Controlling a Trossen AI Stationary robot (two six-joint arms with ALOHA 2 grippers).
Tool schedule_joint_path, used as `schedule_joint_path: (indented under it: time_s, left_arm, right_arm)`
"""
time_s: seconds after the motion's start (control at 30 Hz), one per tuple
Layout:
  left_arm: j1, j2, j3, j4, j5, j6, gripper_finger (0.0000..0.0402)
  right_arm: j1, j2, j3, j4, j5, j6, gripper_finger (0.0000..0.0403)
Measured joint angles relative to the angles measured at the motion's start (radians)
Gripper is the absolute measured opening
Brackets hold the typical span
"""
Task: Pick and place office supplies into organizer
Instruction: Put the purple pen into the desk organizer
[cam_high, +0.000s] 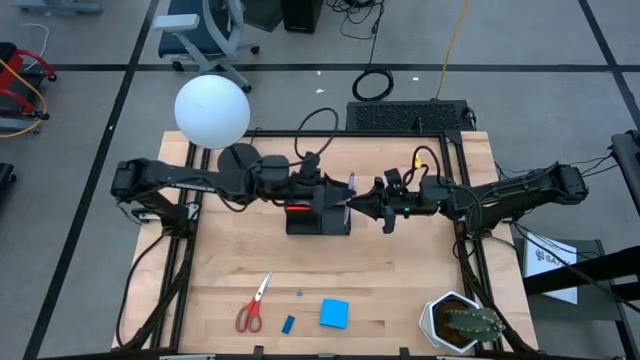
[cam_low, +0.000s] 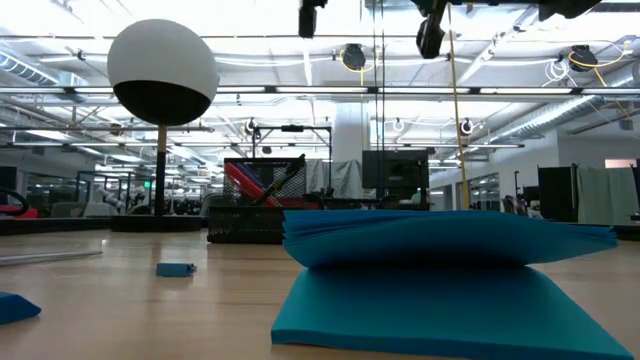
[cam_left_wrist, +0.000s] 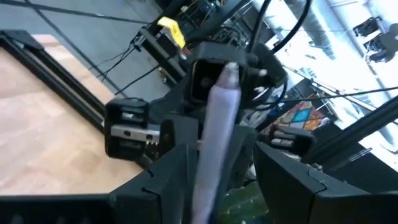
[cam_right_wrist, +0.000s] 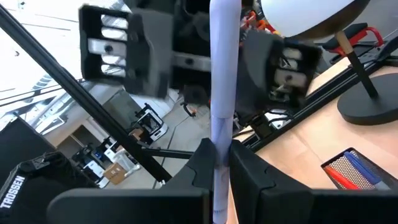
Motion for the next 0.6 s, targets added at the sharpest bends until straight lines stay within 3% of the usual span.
schedule_joint_path:
  time_s: [0.4,0.5,0.6]
  left_arm:
    - [0.019,0.050,0.000,0.089,-0.008,0.025,0.0183]
    - [0.028,0.052,0.000,0.090,-0.002,0.042,0.0156]
    - [0.039,0.052,0.000,0.093,0.010,0.040,0.0102]
  right_arm:
    - [-0.004,0.000,0.000,-0.009,-0.018,0.002,0.0017]
    - [-0.004,0.000,0.000,-0.010,-0.016,0.003,0.0017]
    - [-0.007,0.000,0.000,-0.011,-0.016,0.004,0.0017]
